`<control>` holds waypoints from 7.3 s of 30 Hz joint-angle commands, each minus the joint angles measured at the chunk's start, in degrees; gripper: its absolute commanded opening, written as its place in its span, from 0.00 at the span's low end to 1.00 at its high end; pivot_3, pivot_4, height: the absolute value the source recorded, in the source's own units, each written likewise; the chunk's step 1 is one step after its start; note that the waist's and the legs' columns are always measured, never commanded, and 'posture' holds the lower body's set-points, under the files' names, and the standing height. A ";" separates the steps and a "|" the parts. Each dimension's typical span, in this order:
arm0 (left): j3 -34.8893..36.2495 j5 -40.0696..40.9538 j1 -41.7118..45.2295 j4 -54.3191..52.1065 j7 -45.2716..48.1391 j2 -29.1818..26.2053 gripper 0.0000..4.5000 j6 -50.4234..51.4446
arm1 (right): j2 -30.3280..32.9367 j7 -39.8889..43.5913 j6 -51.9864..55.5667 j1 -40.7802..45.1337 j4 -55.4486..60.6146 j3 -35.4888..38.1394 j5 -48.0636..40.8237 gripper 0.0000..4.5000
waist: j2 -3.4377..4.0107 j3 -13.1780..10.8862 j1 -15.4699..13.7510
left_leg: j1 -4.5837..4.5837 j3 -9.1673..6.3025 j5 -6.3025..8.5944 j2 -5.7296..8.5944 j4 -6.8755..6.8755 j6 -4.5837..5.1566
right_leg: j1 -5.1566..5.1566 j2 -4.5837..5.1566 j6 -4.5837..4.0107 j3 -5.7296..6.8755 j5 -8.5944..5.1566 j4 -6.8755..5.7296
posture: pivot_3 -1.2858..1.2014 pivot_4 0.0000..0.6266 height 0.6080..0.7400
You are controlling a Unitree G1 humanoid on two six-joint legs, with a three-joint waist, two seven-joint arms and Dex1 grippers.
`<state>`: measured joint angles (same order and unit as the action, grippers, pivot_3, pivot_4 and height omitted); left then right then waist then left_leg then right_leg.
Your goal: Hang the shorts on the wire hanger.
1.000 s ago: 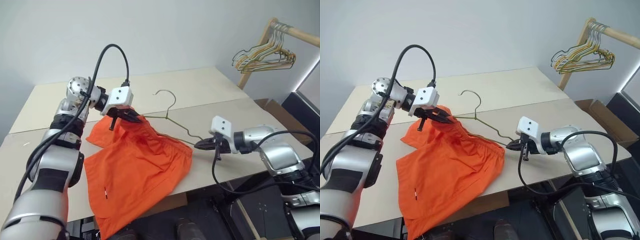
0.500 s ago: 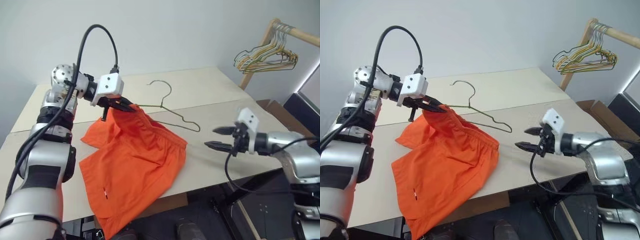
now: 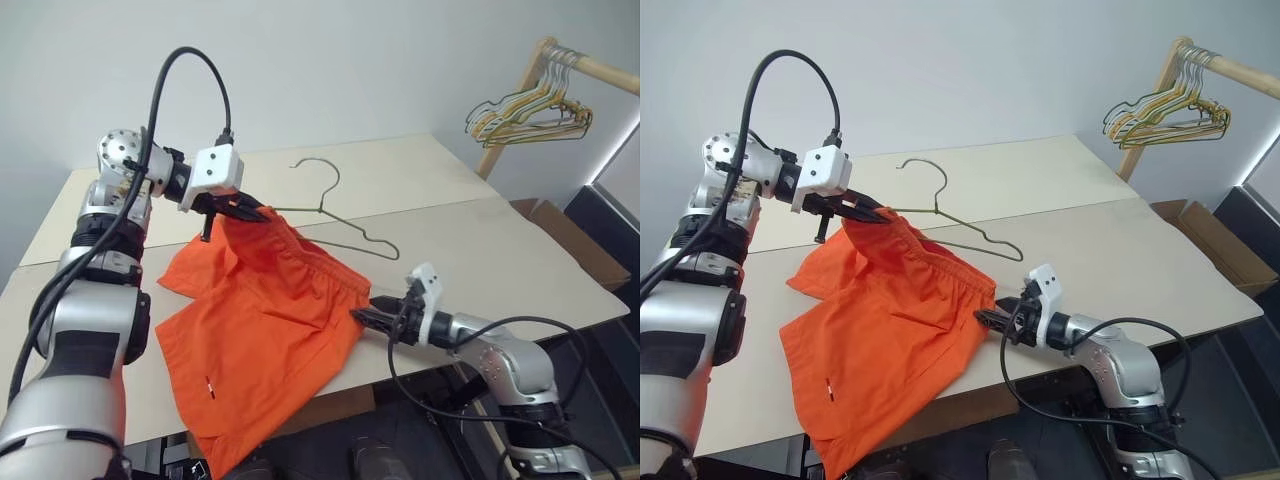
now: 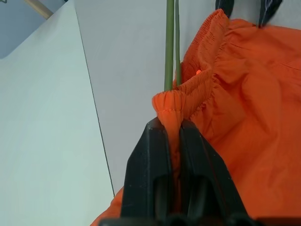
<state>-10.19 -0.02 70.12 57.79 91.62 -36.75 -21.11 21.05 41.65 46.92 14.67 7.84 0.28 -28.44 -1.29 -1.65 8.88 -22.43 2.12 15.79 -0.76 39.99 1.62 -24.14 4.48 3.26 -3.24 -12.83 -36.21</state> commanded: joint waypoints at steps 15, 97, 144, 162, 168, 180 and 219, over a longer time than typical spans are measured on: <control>-6.25 10.74 -1.90 -5.15 0.88 -7.38 0.00 0.87 | 4.69 3.72 0.55 3.92 -6.83 3.91 -4.00 0.00 | 0.00 0.00 0.27 | 0.00 -0.02 0.00 -0.04 -0.05 0.00 | -0.01 -0.02 0.00 -0.01 0.01 -0.04 | 0.46 0.00 1.00; -4.07 -3.71 -4.41 -8.40 -6.95 2.55 0.00 -7.12 | 21.53 20.08 -21.41 21.30 -4.09 -10.19 19.93 0.54 | 0.00 0.00 1.48 | -0.07 0.10 0.10 -0.01 0.20 0.17 | -0.03 0.01 0.07 -0.08 0.04 0.01 | 0.44 0.00 1.00; 14.20 12.42 -4.11 -8.58 -17.89 5.22 1.00 1.56 | 30.76 9.49 7.36 19.26 4.77 7.54 10.01 0.00 | 0.01 0.00 1.63 | -0.07 0.10 0.11 -0.05 0.20 0.18 | -0.02 0.14 0.11 -0.07 0.06 0.02 | 0.42 0.00 1.00; 13.10 22.05 -30.41 -52.96 -28.20 9.38 1.00 25.44 | 22.69 -24.48 39.35 31.43 -6.08 30.28 18.89 0.00 | 0.46 0.29 5.72 | -0.07 0.09 0.12 0.25 0.00 0.21 | 0.03 0.67 0.32 -0.15 0.13 0.00 | 0.40 0.00 1.00; 12.41 23.31 -33.87 -60.77 -31.52 9.38 1.00 30.23 | 21.59 -34.30 31.42 35.67 -16.70 32.26 23.09 0.00 | 0.77 0.46 6.72 | 0.01 0.09 0.15 0.57 -0.02 0.27 | 0.10 0.81 0.49 -0.29 0.10 0.10 | 0.40 0.00 1.00; 12.33 24.02 -37.77 -65.81 -32.70 7.63 1.00 32.29 | 26.26 -44.99 12.81 49.15 -45.98 35.88 23.04 0.00 | 1.02 0.53 7.87 | 0.88 0.17 0.32 0.82 -0.21 0.57 | 1.07 0.91 0.77 -0.45 -0.05 0.45 | 0.41 0.00 1.00; 12.48 30.56 -39.47 -67.98 -33.14 13.14 1.00 28.52 | 40.95 -51.00 -0.41 58.29 -77.92 39.98 10.63 0.00 | 1.22 0.29 9.22 | 1.33 0.54 0.63 0.88 -0.31 1.04 | 1.93 0.93 1.16 -0.80 -0.02 1.36 | 0.40 0.00 1.00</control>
<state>1.31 29.60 30.37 -8.20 59.14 -23.59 8.48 60.28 -9.24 48.97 71.17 -71.06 39.89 -16.56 -0.07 -1.36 18.10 -21.11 2.67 16.42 0.12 39.69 2.66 -22.21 5.41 4.42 -4.04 -12.85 -34.86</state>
